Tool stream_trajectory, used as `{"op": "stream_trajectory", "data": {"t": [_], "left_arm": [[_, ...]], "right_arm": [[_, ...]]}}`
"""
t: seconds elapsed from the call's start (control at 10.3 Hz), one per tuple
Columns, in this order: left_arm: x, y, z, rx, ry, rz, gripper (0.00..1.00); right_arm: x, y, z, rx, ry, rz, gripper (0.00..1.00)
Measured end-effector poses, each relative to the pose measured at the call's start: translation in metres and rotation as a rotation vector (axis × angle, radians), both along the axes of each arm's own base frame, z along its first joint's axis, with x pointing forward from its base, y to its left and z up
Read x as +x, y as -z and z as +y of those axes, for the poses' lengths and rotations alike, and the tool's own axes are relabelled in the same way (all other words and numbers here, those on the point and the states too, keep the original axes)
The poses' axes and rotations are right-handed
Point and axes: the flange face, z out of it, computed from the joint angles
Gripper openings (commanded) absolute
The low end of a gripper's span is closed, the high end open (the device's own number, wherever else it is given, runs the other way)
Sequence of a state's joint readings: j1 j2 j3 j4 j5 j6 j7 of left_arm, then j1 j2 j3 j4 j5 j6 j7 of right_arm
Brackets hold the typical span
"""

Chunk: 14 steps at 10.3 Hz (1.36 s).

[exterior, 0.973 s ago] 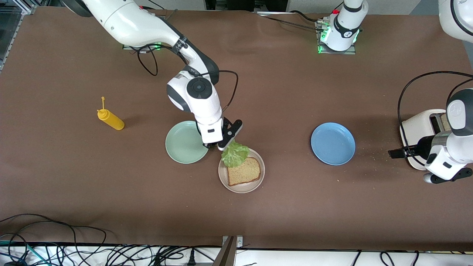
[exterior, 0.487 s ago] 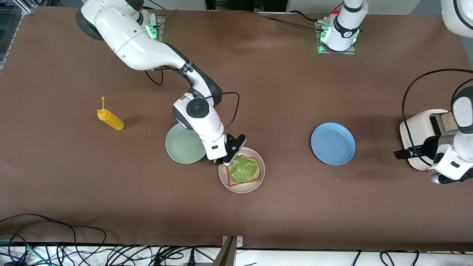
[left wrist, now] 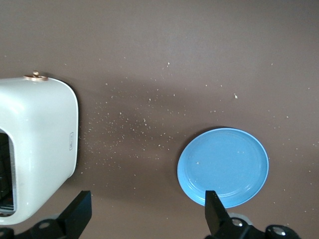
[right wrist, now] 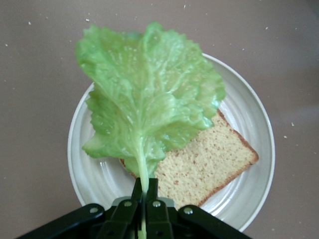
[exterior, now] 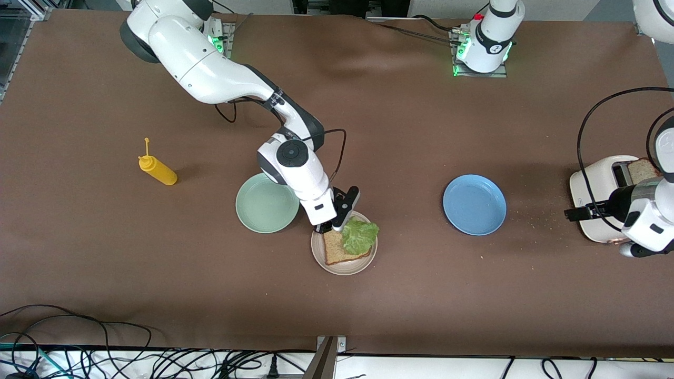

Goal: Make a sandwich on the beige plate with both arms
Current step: 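Lower the lettuce onto the toast with the right gripper and release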

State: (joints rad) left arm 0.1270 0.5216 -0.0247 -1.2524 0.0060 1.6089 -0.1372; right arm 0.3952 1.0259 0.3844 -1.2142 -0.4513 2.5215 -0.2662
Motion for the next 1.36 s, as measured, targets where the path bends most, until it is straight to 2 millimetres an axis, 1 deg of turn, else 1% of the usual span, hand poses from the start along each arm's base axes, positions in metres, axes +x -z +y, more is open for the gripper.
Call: {"op": "stream_trajectory", "data": {"t": [0.19,0.39,0.58,0.68,0.78,0.88,0.97,1.17,1.27,1.36], "left_arm": [[-0.003,-0.015,0.005,0.003,-0.008,-0.021,1.0],[-0.002,-0.028,0.006,0.004,-0.01,-0.046,1.0],[-0.002,-0.041,0.0,0.002,0.001,-0.07,1.0],[-0.003,-0.051,-0.002,0.004,0.003,-0.086,1.0],[-0.005,-0.06,-0.002,0.006,0.003,-0.099,1.0],[-0.007,-0.067,-0.003,0.007,0.003,-0.11,1.0],[-0.008,-0.071,-0.004,0.006,0.006,-0.116,1.0],[-0.009,-0.077,-0.008,0.005,0.012,-0.125,1.0],[-0.01,-0.08,-0.008,0.005,0.016,-0.131,1.0],[-0.011,-0.085,-0.009,0.005,0.028,-0.137,1.0]], "right_arm": [[0.01,-0.001,-0.01,-0.004,0.029,-0.009,0.0],[0.025,-0.01,-0.023,0.018,0.108,-0.015,0.0],[0.03,-0.01,-0.029,0.02,0.127,-0.015,0.0],[0.03,-0.007,-0.029,0.018,0.128,-0.013,0.02],[0.03,-0.004,-0.03,0.015,0.128,-0.009,0.14],[0.03,0.0,-0.031,0.012,0.13,-0.006,0.24],[0.03,0.002,-0.031,0.012,0.13,-0.005,0.64],[0.029,0.002,-0.03,0.014,0.13,-0.005,0.81],[0.029,0.002,-0.03,0.015,0.132,-0.005,0.83],[0.029,0.002,-0.029,0.016,0.134,-0.004,0.92]]}}
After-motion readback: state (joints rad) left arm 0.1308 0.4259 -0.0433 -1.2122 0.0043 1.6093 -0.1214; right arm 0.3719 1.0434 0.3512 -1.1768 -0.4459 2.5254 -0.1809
